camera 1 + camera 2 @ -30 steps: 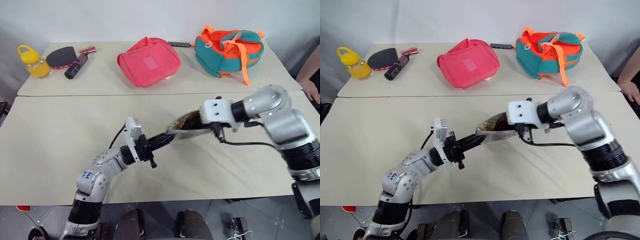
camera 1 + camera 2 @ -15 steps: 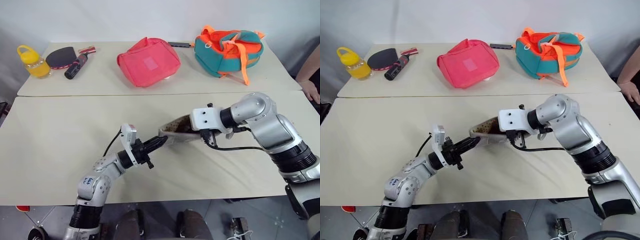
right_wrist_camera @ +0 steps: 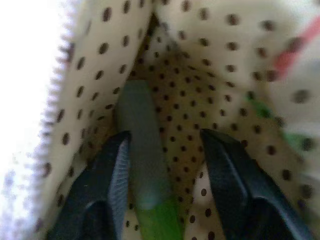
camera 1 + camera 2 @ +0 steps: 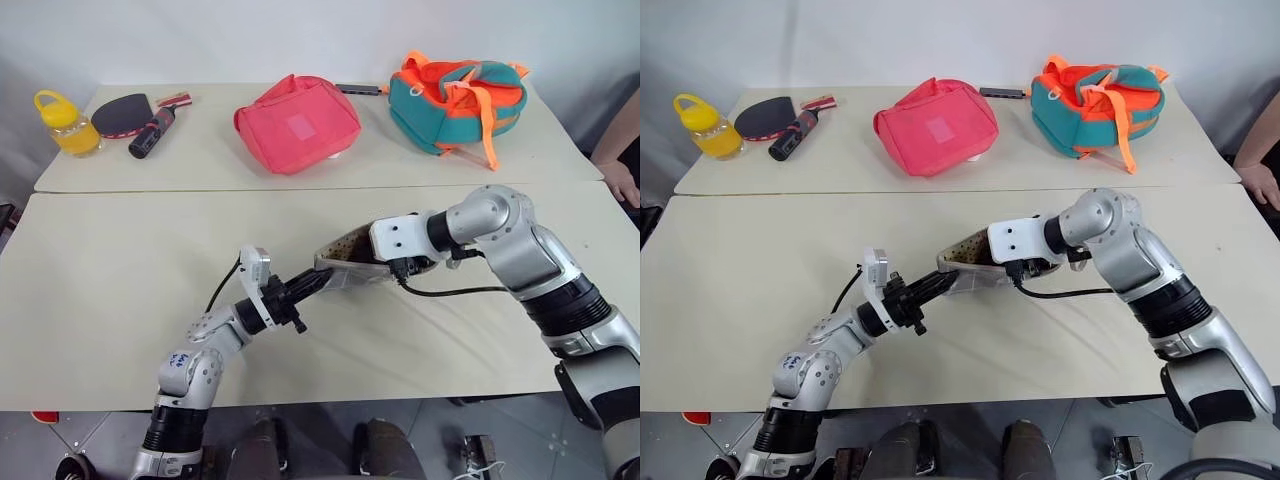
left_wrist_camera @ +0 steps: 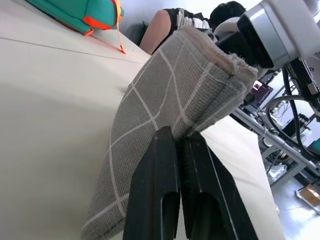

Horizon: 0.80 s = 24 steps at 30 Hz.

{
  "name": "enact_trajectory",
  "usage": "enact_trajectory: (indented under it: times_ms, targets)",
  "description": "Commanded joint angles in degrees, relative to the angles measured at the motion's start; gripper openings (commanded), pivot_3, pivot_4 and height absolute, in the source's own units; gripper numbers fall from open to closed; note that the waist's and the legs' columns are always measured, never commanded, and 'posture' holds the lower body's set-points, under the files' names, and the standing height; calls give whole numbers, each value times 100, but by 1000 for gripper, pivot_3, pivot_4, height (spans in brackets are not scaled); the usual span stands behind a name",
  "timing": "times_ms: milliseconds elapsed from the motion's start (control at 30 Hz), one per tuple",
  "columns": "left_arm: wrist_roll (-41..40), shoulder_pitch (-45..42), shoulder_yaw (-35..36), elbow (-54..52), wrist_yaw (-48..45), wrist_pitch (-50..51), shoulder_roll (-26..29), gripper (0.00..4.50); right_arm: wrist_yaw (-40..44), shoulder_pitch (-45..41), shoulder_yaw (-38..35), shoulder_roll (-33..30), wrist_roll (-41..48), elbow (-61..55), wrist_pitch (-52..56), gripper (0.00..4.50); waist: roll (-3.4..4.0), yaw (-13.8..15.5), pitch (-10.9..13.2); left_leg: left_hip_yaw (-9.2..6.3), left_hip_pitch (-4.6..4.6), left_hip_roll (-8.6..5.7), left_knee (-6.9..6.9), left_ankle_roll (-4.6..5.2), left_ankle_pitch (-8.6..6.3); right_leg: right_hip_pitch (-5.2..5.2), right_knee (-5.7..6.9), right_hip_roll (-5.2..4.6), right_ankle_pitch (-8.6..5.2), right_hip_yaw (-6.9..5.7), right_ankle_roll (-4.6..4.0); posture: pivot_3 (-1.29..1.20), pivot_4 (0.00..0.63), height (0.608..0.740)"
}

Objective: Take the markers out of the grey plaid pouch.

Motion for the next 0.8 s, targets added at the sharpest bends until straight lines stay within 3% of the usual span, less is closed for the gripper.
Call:
enact_trajectory:
  times_ms: [33,700,800]
  targets:
    - [20,-9,39,-48,-35,-111,8,0,7,67,37,88,-53,37,-94,2280,0,-7,0,0,0,0,0,0,0,0,0,0,0,0,0,0,150,740]
    - [94,25,-23,-103,-40,-132,28,0,-134,153,217,404,-576,589,-505,2280,0,-25,0,0,3,1,1,-1,0,1,3,1,0,1,0,0,150,740]
    - [103,34,-27,-116,-39,-128,28,0,-203,124,170,444,-610,653,-533,1657,0,-27,0,0,3,1,1,-1,0,1,3,1,0,1,0,0,150,740]
